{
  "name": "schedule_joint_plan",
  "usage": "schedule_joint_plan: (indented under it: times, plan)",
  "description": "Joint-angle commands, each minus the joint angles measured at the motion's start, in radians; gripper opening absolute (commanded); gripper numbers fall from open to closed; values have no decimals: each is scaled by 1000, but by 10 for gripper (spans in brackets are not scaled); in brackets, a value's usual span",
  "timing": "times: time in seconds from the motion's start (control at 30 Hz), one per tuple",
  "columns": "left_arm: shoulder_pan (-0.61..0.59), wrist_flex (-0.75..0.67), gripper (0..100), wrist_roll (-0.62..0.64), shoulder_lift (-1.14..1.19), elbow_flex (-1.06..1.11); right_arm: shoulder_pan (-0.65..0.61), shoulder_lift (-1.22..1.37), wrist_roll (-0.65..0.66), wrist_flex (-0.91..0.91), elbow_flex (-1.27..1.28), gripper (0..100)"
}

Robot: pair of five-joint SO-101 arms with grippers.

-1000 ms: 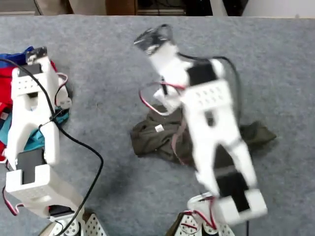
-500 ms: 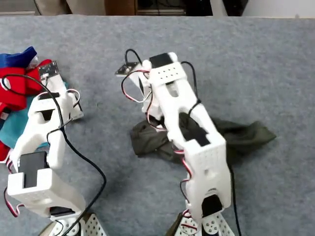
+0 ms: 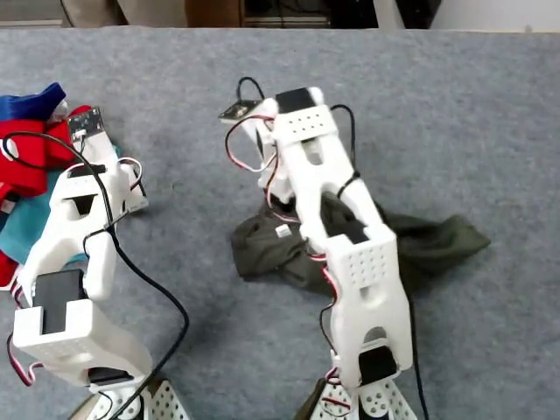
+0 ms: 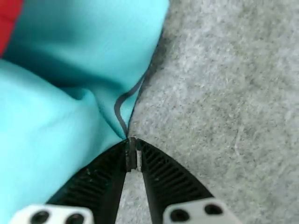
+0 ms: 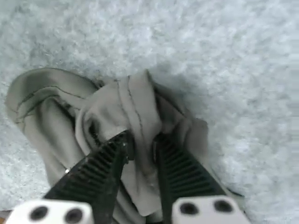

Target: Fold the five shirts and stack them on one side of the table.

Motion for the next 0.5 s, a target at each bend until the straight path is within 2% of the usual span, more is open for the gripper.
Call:
schedule_joint_plan:
  times: [0.0, 0.37, 0.47]
  plan:
    - [6, -11, 18, 6, -22, -14, 45, -77, -68, 23, -68, 74]
    - [6, -11, 18, 6, -22, -14, 82, -274, -75, 25, -101, 46]
    - [6, -11, 18, 6, -22, -14, 91, -277, -28, 25, -67, 44]
